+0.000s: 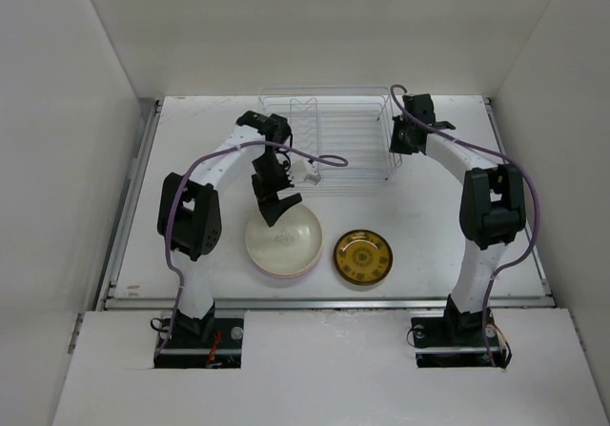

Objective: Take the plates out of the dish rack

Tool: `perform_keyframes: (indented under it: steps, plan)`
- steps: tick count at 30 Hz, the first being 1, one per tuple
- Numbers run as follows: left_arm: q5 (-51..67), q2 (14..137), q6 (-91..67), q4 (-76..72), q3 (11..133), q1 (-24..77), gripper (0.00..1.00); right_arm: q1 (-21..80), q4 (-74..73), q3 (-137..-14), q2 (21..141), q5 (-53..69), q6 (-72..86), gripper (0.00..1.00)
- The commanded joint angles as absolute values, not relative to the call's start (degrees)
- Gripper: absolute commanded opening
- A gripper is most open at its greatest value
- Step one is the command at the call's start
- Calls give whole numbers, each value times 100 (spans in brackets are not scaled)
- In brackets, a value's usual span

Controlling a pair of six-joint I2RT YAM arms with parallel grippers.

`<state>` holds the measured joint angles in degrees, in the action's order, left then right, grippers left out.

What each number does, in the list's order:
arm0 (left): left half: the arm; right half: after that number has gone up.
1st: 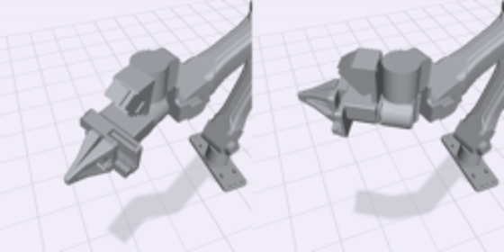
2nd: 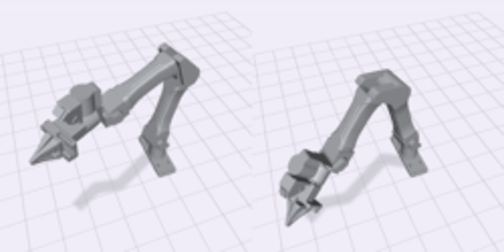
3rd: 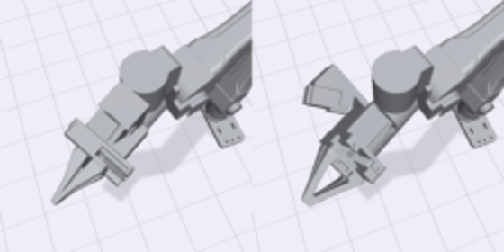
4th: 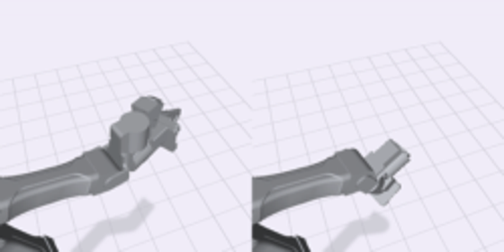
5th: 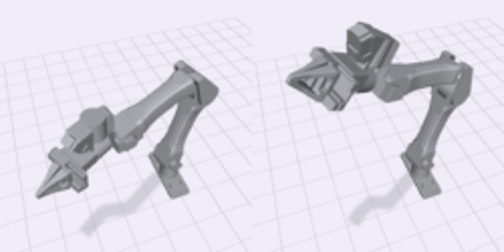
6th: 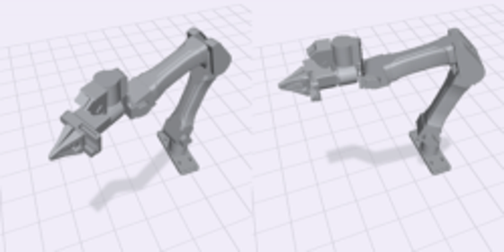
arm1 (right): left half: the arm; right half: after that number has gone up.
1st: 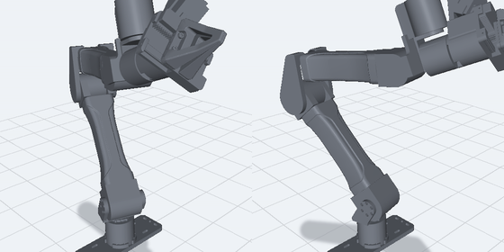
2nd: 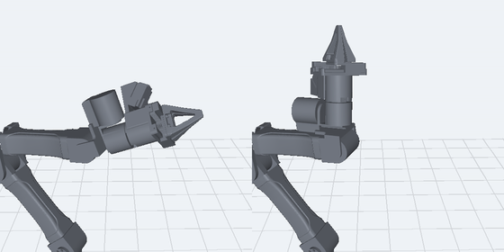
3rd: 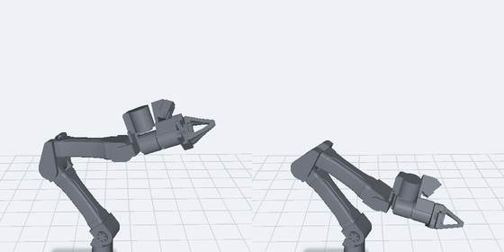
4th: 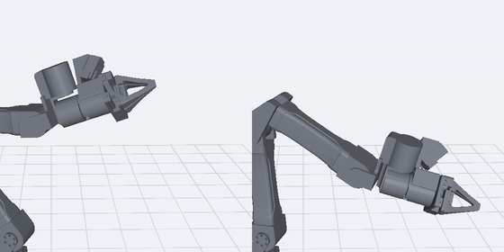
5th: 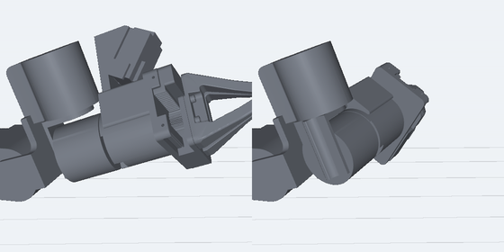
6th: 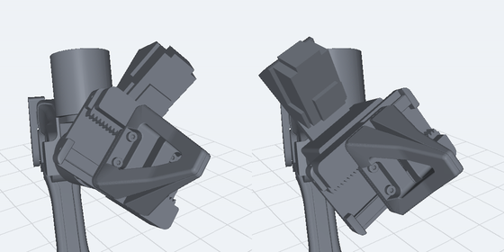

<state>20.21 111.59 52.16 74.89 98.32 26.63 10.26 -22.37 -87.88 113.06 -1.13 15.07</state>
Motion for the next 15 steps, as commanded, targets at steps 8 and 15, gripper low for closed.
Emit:
perform_keyframes:
  steps: [8,15]
  plan:
    - [3207,10732,4404,8913,11337,1759,98,1160,-2169,-8656,10951,-597,1539,0]
    - [3121,10092,2912,7526,11128,977,99,1160,-2217,-8774,10935,-598,1415,0]
